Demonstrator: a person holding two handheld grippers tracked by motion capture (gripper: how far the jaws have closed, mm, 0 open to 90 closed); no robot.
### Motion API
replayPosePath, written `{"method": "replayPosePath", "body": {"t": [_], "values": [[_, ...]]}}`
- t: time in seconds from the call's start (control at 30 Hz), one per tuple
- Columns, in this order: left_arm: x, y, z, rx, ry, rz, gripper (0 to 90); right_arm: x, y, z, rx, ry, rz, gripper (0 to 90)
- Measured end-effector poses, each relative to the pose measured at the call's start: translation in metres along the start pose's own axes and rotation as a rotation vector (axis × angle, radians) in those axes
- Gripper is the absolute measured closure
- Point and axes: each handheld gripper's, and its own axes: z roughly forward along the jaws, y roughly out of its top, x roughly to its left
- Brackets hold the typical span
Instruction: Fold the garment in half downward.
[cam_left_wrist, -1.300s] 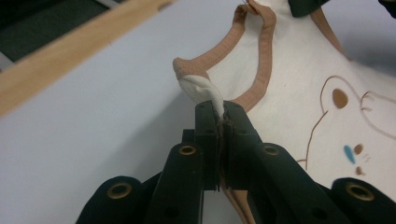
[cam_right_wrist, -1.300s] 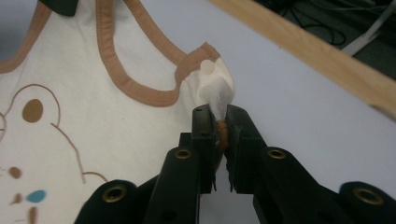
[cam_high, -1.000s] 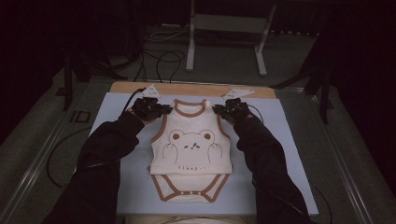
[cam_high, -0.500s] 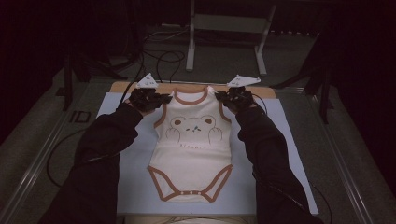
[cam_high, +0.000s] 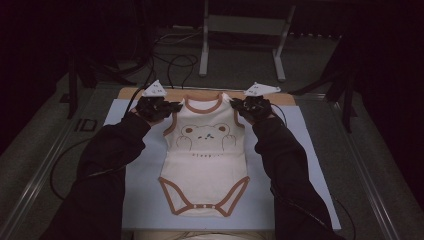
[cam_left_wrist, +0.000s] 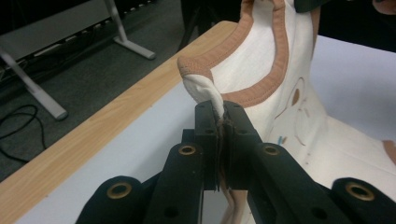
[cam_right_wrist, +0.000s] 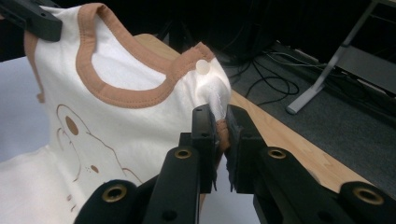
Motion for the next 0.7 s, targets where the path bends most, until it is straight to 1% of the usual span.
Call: {"method": "replayPosePath", "body": {"t": [0.1,0.2,0.4,0.53,0.57,0.6,0.67,0.7], "values": [[-0.003,-0.003,-0.003,-0.009,-0.010,-0.002,87.6,0.005,-0.004,-0.004,-0.006,0.008,-0.002,83.0],[-0.005,-0.005,-0.005,-0.010,-0.014,0.000,87.6,0.007,-0.006,-0.006,-0.009,0.009,-0.007,83.0],[-0.014,-0.007,-0.011,-0.021,-0.035,0.001,87.6,0.016,-0.012,-0.017,-0.017,0.014,-0.014,83.0],[-0.022,-0.010,-0.014,-0.014,-0.043,0.013,87.6,0.023,-0.018,-0.022,-0.020,0.026,-0.020,83.0],[-0.022,-0.010,-0.014,-0.014,-0.043,0.013,87.6,0.023,-0.018,-0.022,-0.020,0.026,-0.020,83.0],[-0.025,-0.012,-0.015,-0.009,-0.047,0.017,87.6,0.025,-0.020,-0.023,-0.022,0.030,-0.020,83.0],[-0.028,-0.015,-0.016,-0.010,-0.054,0.018,87.6,0.030,-0.025,-0.025,-0.013,0.036,-0.036,83.0],[-0.030,-0.016,-0.017,-0.008,-0.055,0.019,87.6,0.032,-0.027,-0.026,-0.013,0.039,-0.031,83.0]]}}
